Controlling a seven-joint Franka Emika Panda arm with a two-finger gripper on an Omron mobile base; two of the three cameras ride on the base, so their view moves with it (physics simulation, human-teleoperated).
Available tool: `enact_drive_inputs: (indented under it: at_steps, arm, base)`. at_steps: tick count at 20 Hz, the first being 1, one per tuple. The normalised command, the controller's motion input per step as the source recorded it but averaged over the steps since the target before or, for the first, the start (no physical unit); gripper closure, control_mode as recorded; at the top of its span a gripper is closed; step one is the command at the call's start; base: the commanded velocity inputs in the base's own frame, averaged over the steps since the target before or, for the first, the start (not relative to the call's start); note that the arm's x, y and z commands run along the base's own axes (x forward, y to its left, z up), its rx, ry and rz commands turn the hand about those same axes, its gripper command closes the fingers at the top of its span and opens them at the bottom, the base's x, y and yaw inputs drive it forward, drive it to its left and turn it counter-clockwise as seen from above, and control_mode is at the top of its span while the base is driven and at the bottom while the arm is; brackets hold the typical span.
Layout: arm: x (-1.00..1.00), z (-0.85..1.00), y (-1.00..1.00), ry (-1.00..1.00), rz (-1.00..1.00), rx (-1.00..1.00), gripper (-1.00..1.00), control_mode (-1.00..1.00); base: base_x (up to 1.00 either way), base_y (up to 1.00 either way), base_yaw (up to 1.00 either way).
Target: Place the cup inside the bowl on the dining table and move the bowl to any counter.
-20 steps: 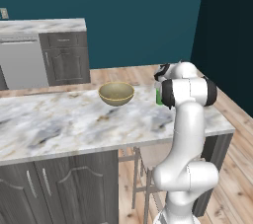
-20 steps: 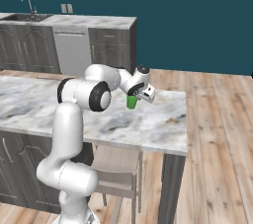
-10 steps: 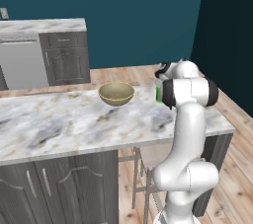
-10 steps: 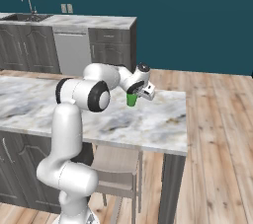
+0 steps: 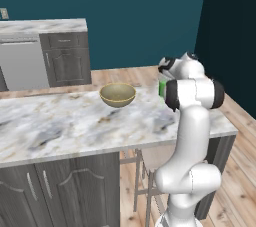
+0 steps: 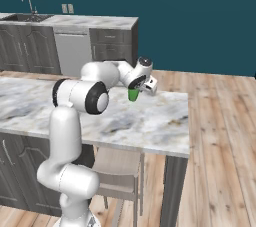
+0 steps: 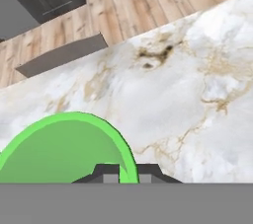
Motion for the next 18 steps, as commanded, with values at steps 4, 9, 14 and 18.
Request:
enact_drive_inputs:
  at_steps: [4, 9, 14, 18]
  arm:
    - [0.0, 0.37, 0.11, 0.0, 0.0, 0.0, 1.0, -1.0]
    - [0.0, 0.34, 0.17, 0.0, 0.0, 0.0, 1.0, -1.0]
    - [0.0, 0.26, 0.23, 0.0, 0.0, 0.0, 1.0, -1.0]
    - [0.0, 0.09, 0.32, 0.0, 0.0, 0.0, 1.0, -1.0]
  base:
    - [0.0, 0.0, 0.0]
    - [0.0, 0.0, 0.0]
    - [0.0, 0.0, 0.0]
    - [0.0, 0.0, 0.0]
